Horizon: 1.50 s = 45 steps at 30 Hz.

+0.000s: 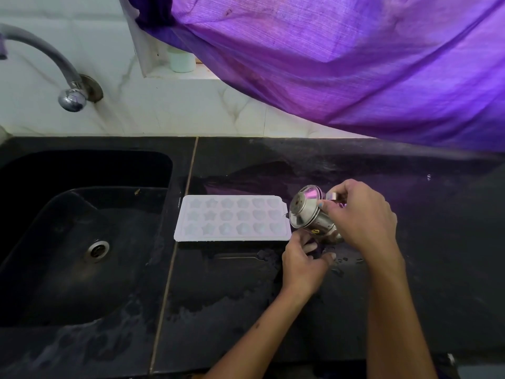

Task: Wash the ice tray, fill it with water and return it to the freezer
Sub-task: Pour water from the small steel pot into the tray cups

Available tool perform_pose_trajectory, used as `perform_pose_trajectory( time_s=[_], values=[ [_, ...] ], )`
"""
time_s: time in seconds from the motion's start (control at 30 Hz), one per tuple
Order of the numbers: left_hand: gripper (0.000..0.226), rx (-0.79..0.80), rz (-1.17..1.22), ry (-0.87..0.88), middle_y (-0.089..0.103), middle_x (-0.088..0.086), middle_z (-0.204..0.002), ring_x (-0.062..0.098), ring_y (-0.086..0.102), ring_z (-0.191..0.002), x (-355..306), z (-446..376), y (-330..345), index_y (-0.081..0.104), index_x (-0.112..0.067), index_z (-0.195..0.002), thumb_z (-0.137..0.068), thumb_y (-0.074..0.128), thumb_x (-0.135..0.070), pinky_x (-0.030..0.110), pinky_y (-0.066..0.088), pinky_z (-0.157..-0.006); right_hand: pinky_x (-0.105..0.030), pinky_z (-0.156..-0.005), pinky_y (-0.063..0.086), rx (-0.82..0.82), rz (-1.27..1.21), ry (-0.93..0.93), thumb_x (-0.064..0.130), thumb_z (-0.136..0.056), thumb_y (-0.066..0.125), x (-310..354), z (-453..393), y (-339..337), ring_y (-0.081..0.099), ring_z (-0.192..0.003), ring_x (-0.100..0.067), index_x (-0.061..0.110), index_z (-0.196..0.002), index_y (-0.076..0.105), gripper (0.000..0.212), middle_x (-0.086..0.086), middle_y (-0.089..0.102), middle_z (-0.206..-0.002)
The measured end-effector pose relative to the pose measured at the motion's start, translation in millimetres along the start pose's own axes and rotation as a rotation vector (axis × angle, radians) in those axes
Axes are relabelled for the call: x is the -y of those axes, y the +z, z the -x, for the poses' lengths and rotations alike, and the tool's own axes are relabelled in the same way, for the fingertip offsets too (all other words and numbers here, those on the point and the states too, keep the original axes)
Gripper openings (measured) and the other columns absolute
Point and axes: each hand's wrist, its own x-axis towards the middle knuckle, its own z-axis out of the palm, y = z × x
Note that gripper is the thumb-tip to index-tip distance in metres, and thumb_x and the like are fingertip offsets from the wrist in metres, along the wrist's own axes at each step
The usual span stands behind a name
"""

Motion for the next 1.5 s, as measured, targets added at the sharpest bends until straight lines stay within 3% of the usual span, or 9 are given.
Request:
perform_pose_trajectory(
  time_s=[0.17, 0.7, 1.23, 1.5],
  values=[
    [0.046, -0.011, 0.013, -0.006, 0.056, -0.012, -0.104, 0.005, 0.058, -0.1, -0.2, -2.7, 0.4, 0.05, -0.021, -0.108, -0.072, 0.075, -0.005, 0.022, 0.05, -0.084, -0.033, -0.07, 0.037, -0.008, -0.001, -0.021, 0.036, -0.088, 0.063, 1.0, -0.5, -1.1, 0.051, -0.082, -0.022, 0.028, -0.087, 0.056, 0.011, 0.004, 0.058, -0.092],
    [0.051, -0.066, 0.045, 0.022, 0.055, -0.025, -0.099, 0.005, 0.058, -0.099, -5.4, 1.5, 1.4, 0.05, -0.032, -0.107, -0.072, 0.075, -0.004, 0.025, 0.051, -0.084, -0.037, -0.075, 0.046, 0.0, -0.147, 0.031, 0.039, -0.084, 0.066, -6.5, -2.4, -8.9, 0.059, -0.09, -0.022, 0.027, -0.088, 0.06, 0.014, 0.006, 0.065, -0.093],
    [0.053, -0.147, 0.049, 0.001, 0.059, -0.01, -0.112, 0.003, 0.059, -0.101, -2.6, -0.3, -5.7, 0.053, -0.02, -0.118, -0.072, 0.075, -0.006, 0.03, 0.052, -0.09, -0.034, -0.071, 0.04, -0.021, -0.057, -0.108, 0.036, -0.087, 0.064, 10.8, -0.2, 3.4, 0.057, -0.088, -0.023, 0.028, -0.092, 0.061, 0.011, 0.003, 0.063, -0.095],
    [0.048, -0.175, 0.06, -0.006, 0.059, -0.008, -0.114, 0.004, 0.06, -0.099, -1.4, -2.1, -7.4, 0.053, -0.022, -0.111, -0.072, 0.076, -0.006, 0.03, 0.053, -0.089, -0.033, -0.072, 0.037, -0.01, -0.033, -0.132, 0.033, -0.087, 0.063, 15.6, -1.2, 7.4, 0.056, -0.087, -0.021, 0.027, -0.093, 0.06, 0.009, 0.004, 0.061, -0.098]
  ],
)
